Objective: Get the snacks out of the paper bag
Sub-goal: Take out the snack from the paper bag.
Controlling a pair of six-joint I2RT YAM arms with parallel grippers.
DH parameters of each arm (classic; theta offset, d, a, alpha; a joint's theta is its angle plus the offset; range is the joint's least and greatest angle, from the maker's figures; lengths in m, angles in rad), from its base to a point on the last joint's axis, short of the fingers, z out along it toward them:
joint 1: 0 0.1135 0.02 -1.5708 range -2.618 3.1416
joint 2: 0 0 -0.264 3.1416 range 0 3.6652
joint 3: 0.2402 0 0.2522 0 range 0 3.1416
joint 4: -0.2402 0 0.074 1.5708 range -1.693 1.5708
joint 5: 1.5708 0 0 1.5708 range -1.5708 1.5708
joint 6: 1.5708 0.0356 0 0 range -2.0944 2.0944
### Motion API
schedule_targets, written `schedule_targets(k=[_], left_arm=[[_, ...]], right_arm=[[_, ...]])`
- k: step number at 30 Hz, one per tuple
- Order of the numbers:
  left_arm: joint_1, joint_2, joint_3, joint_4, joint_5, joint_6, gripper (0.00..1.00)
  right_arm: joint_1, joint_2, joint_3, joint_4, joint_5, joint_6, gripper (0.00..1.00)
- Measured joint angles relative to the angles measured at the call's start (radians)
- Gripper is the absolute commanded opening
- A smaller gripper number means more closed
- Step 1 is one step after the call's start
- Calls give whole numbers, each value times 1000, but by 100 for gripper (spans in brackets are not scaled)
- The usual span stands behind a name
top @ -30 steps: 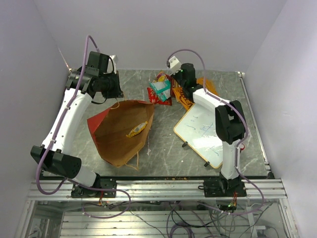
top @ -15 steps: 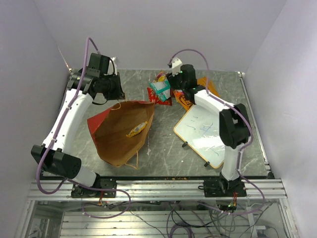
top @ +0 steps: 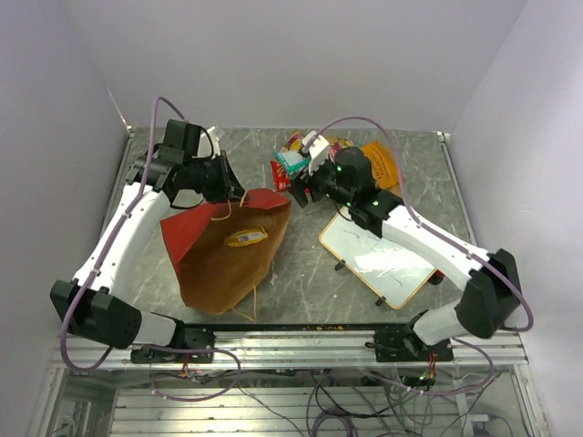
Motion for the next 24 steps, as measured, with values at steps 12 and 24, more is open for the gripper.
schedule_targets(k=[12,24], left_arm=[[0,-75,-82,75,117,-82,7],[0,-98,-101,79,132,-101,7]], right_arm=[[187,-345,-82,-93,-159,-14,68],[584,-141,-139,-12,-88,-288,72]])
